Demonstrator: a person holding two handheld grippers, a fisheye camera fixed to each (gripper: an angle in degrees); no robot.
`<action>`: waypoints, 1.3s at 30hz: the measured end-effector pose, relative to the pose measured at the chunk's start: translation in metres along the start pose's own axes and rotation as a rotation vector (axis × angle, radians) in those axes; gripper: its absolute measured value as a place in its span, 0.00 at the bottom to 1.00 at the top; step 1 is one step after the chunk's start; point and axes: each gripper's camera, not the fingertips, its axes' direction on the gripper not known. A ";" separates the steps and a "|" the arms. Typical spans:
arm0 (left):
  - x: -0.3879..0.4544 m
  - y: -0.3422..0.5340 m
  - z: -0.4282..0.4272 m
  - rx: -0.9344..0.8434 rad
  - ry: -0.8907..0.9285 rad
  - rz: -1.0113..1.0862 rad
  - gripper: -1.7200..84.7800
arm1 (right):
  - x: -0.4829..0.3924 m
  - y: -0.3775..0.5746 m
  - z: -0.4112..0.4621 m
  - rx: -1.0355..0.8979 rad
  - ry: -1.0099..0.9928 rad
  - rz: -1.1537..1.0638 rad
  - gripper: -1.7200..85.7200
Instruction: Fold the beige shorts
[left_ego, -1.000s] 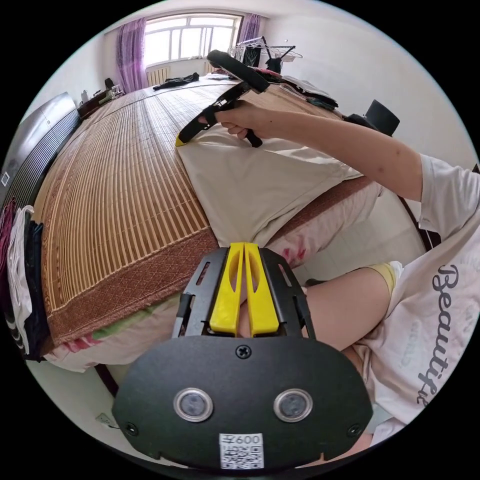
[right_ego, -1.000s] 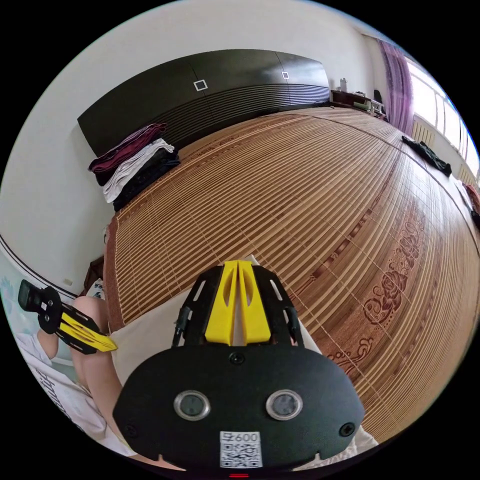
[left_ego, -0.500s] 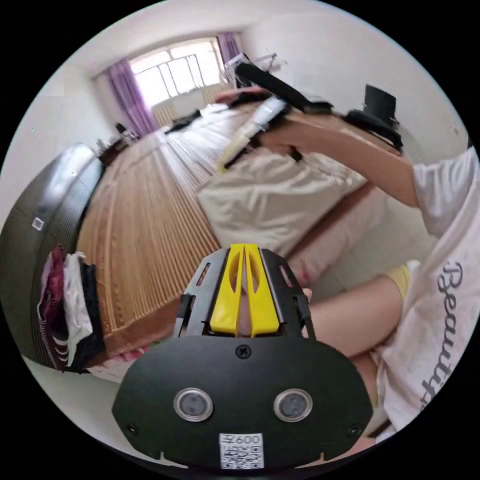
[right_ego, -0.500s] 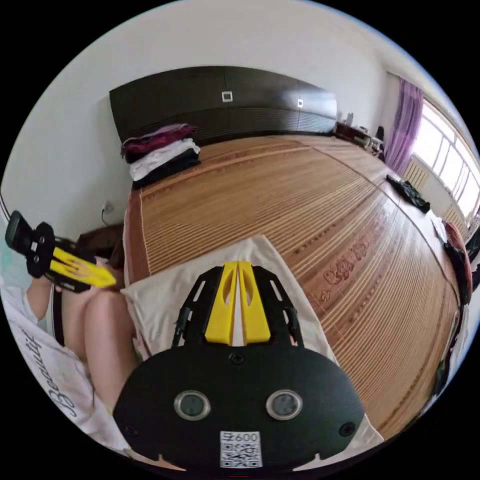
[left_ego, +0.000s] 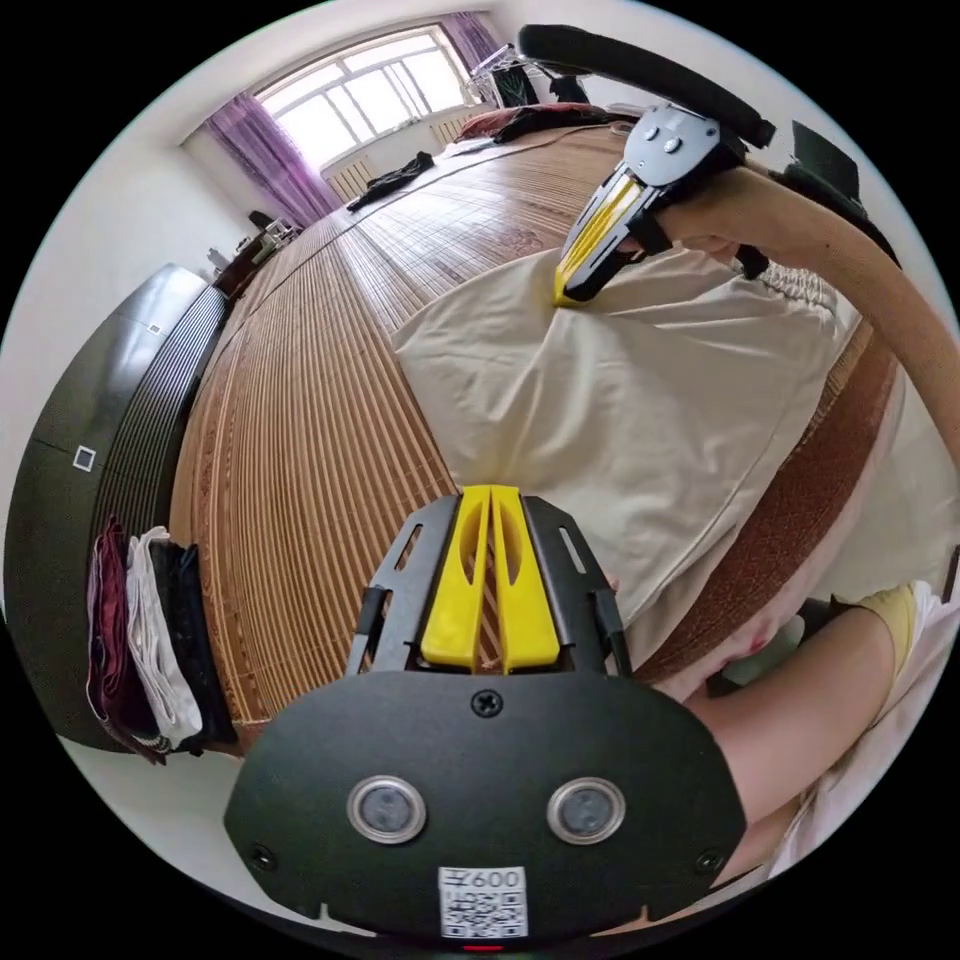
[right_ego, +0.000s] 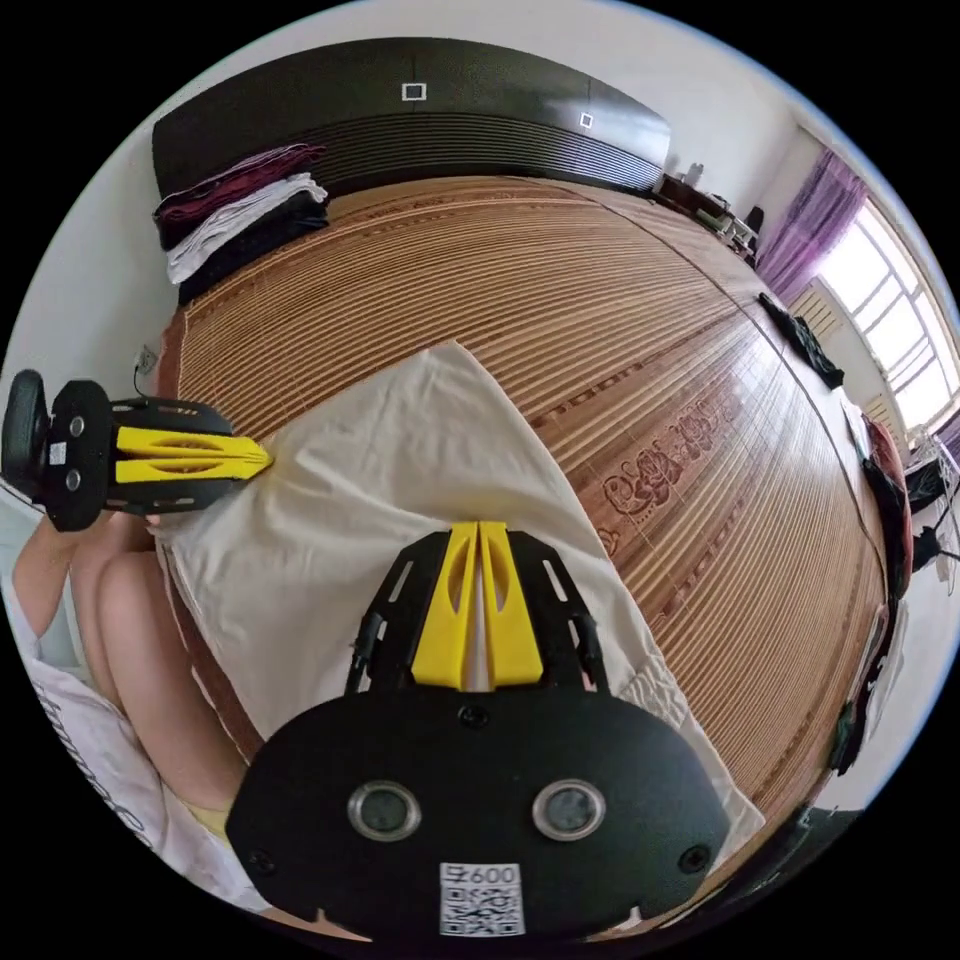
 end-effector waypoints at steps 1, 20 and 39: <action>-0.005 0.002 -0.003 0.006 0.019 -0.010 0.03 | 0.000 -0.001 -0.012 0.029 -0.037 0.013 0.01; -0.031 0.084 -0.063 0.209 0.298 -0.135 0.03 | 0.135 0.180 -0.172 0.088 -0.283 0.266 0.01; 0.004 0.229 -0.222 0.252 0.116 -0.160 0.02 | -0.165 0.025 -0.198 0.186 -0.343 -0.076 0.01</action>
